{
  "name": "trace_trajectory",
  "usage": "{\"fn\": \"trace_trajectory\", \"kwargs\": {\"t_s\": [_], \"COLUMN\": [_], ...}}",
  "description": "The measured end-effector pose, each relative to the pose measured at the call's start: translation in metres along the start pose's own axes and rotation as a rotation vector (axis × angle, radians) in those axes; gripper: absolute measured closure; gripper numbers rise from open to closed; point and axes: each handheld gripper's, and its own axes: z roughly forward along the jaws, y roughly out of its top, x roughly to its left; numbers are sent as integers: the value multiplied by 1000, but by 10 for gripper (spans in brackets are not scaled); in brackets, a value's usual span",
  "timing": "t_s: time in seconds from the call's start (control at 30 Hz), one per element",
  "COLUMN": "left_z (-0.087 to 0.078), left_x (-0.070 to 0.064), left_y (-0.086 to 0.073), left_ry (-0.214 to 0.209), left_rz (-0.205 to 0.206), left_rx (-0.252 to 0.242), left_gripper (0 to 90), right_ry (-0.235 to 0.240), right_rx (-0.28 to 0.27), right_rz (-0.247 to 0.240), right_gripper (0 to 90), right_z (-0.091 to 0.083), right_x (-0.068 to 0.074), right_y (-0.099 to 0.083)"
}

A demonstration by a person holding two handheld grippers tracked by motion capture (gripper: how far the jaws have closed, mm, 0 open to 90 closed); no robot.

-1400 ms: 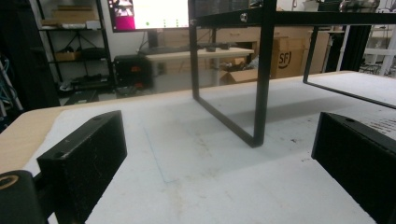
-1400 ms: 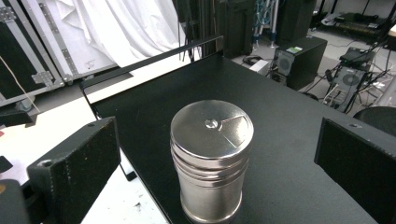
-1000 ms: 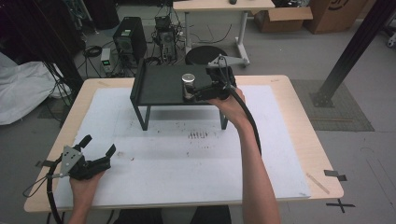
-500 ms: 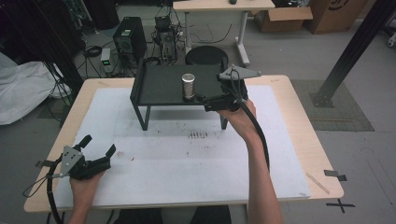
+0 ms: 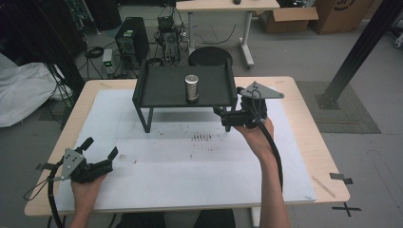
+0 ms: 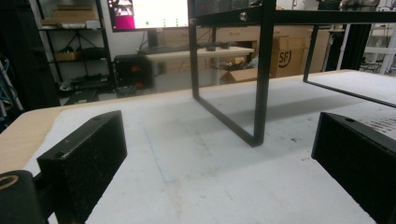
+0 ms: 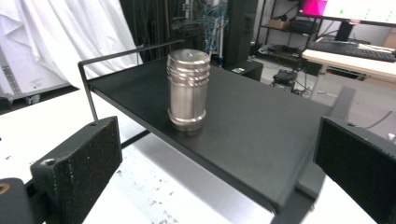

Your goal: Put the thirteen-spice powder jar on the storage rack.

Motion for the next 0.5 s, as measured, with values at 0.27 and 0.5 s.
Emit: {"fn": "trace_trajectory", "kwargs": {"t_s": [0.27, 0.5], "left_z": [0, 0], "left_x": [0, 0], "left_y": [0, 0], "left_ry": [0, -1], "left_rz": [0, 0], "left_rx": [0, -1], "left_gripper": [38, 38], "right_ry": [-74, -139], "right_rx": [6, -6], "right_rz": [1, 43], "right_gripper": [8, 8], "right_z": [-14, -25], "right_x": [-2, -7], "right_y": [-24, -56]}}
